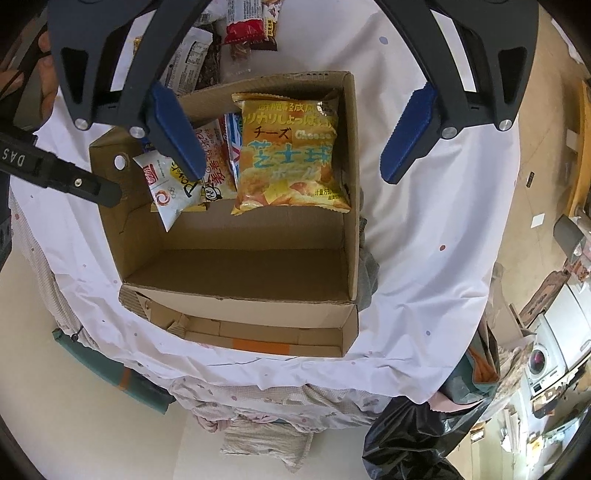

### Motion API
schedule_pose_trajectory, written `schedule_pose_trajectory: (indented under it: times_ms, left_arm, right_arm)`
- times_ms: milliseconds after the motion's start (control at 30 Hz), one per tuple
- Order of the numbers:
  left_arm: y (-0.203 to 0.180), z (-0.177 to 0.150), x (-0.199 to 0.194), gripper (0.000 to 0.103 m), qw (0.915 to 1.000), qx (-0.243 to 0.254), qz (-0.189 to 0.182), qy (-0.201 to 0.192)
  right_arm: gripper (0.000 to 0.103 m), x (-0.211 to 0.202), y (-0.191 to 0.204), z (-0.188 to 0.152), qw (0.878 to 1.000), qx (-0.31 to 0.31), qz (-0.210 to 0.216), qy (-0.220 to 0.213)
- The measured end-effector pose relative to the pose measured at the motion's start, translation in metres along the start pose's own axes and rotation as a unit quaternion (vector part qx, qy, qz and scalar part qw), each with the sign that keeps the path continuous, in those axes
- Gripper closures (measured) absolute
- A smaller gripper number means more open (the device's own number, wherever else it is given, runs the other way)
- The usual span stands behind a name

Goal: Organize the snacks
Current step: 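Open both tools and withdraw them from the box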

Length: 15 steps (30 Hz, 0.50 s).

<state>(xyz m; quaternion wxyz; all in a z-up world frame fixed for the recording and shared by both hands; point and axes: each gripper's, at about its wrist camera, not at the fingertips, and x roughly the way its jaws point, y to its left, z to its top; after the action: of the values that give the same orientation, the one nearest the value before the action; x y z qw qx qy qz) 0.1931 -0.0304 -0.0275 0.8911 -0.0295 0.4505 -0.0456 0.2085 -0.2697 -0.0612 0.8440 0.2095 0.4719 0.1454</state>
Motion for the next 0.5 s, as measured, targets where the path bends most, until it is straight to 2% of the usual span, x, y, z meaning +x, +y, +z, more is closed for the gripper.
schedule_pose_trajectory:
  times_ms: [300,500]
  left_arm:
    - [0.003,-0.007,-0.024,0.009,0.9997,0.002,-0.017,-0.015]
    - [0.013,-0.028,-0.042,0.009,0.9997,-0.011,-0.014,-0.014]
  right_arm:
    - [0.022,-0.029,0.005,-0.013,1.000,0.013,0.009,-0.018]
    - [0.022,-0.043,0.005,-0.030,1.000,0.010,0.005,-0.020]
